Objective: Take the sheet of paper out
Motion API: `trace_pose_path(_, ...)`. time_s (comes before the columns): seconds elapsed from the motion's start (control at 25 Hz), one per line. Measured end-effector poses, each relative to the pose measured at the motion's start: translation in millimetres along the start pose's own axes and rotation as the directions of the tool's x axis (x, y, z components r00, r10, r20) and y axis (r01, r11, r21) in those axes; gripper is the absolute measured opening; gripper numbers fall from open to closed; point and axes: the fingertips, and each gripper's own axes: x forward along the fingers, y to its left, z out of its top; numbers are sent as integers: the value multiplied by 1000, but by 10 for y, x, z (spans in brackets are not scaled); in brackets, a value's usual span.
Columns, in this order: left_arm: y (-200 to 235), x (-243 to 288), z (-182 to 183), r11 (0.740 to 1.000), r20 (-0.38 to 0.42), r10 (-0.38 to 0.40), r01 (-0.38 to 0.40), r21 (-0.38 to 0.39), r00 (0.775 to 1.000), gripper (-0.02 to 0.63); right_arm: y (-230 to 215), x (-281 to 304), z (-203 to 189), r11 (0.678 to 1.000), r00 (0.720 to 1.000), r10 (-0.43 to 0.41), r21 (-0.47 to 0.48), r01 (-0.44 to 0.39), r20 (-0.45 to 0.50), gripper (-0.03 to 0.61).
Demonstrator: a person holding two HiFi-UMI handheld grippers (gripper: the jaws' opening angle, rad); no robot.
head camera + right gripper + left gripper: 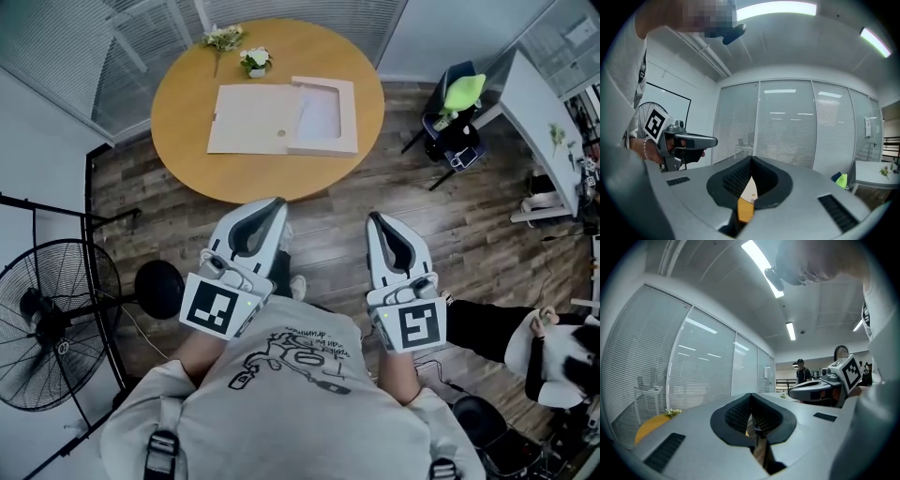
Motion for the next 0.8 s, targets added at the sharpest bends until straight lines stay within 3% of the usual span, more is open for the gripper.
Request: trace_pose_path(0.8, 749, 758, 73, 1000, 27, 15, -15, -2, 1000, 20, -454, 944, 111, 1000, 1000, -1, -16, 1, -3, 8)
